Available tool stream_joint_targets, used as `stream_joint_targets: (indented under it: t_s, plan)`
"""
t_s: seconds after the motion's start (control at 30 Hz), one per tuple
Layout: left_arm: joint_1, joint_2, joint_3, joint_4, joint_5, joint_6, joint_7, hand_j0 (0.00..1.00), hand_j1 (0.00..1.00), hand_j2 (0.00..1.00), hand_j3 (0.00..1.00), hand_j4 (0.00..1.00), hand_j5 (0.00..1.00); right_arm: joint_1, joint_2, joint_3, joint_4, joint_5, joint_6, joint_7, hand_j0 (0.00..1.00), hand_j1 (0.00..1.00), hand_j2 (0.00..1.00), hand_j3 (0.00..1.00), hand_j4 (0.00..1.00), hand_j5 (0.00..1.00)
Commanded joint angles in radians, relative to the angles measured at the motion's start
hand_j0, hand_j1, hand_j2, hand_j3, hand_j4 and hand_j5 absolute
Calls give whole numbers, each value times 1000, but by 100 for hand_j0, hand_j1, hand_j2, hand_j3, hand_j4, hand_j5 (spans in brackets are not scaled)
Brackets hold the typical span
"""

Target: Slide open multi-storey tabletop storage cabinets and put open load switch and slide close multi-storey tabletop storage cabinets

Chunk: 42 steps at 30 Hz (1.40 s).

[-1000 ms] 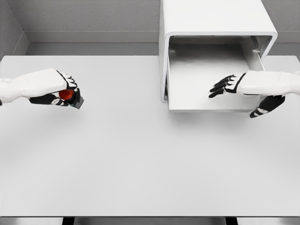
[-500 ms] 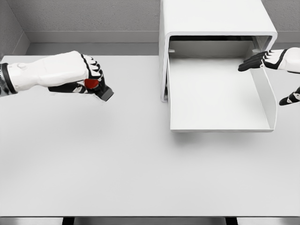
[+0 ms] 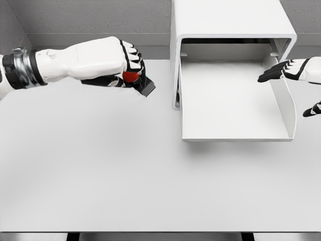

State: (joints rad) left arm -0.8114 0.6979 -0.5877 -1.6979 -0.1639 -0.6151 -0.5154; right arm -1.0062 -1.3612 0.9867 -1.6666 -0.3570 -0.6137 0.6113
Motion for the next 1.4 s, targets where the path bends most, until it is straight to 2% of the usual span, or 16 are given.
stream_joint_targets:
  t_s: [0.0, 0.17, 0.2, 0.4, 0.5, 0.67, 0.77, 0.97, 1.03, 1.07, 1.1, 1.13, 1.2, 1.27, 1.37]
  plan:
    - [-3, -48, 0, 0, 4, 4, 2, 44, 44, 44, 44, 44, 44, 0, 2, 0, -1, -5, 3, 0, 100, 100, 100, 100, 100, 100]
    - [-38, -135, -11, 0, -39, 4, 0, 44, 44, 44, 44, 44, 44, 5, 1, 0, -4, 9, 3, 0, 100, 100, 100, 100, 100, 100]
    - [-57, -141, -32, 0, -48, 4, 0, 44, 44, 44, 44, 44, 44, 5, -4, 0, -4, 9, 3, 0, 100, 100, 100, 100, 100, 100]
    - [-95, -167, -35, 4, -65, 4, -5, 44, 44, 44, 44, 44, 44, 5, -19, -3, 2, 49, 3, 0, 100, 100, 100, 100, 100, 100]
    - [-103, -236, -64, 49, -118, 4, -5, 44, 44, 44, 44, 44, 44, 5, -27, -11, 5, 66, 3, 0, 100, 100, 100, 100, 100, 100]
    - [-104, -367, -92, 156, -261, 4, -6, 44, 44, 44, 44, 44, 44, 5, -30, -3, 8, 66, 3, 0, 100, 100, 100, 100, 100, 100]
    - [-106, -405, -112, 175, -292, 4, -6, 45, 45, 45, 45, 45, 45, 6, -27, 0, 8, 66, 3, 0, 100, 100, 100, 100, 100, 100]
    - [-110, -416, -112, 205, -361, 4, -5, 47, 47, 47, 47, 47, 47, 8, -18, 3, 7, 67, 3, 0, 100, 100, 100, 100, 100, 100]
    - [-112, -425, -112, 222, -361, 4, -5, 48, 48, 48, 48, 48, 48, 8, -18, 3, 7, 67, 3, 0, 100, 100, 100, 100, 100, 100]
    - [-112, -426, -112, 222, -361, 4, -5, 50, 50, 50, 50, 50, 50, 8, -18, 3, 8, 67, 3, 0, 100, 100, 100, 100, 100, 100]
    - [-112, -428, -112, 222, -361, 4, -3, 64, 64, 64, 64, 64, 64, 11, -18, 6, 8, 67, 3, 0, 100, 100, 100, 100, 100, 100]
    - [-112, -428, -112, 219, -361, 4, -3, 72, 72, 72, 72, 72, 72, 11, -24, 6, 8, 67, 3, 0, 100, 100, 100, 100, 100, 100]
    - [-112, -433, -112, 218, -361, 4, 0, 83, 83, 83, 83, 83, 83, 11, -29, 3, 10, 67, 3, 0, 100, 100, 100, 100, 100, 100]
    - [-114, -433, -112, 216, -361, 4, 0, 87, 87, 87, 87, 87, 87, 11, -24, 7, 10, 67, 3, 0, 100, 100, 100, 100, 100, 100]
    - [-124, -433, -112, 213, -359, 4, 2, 87, 87, 87, 87, 87, 87, 11, -24, 7, 8, 73, 3, 0, 100, 100, 100, 100, 100, 100]
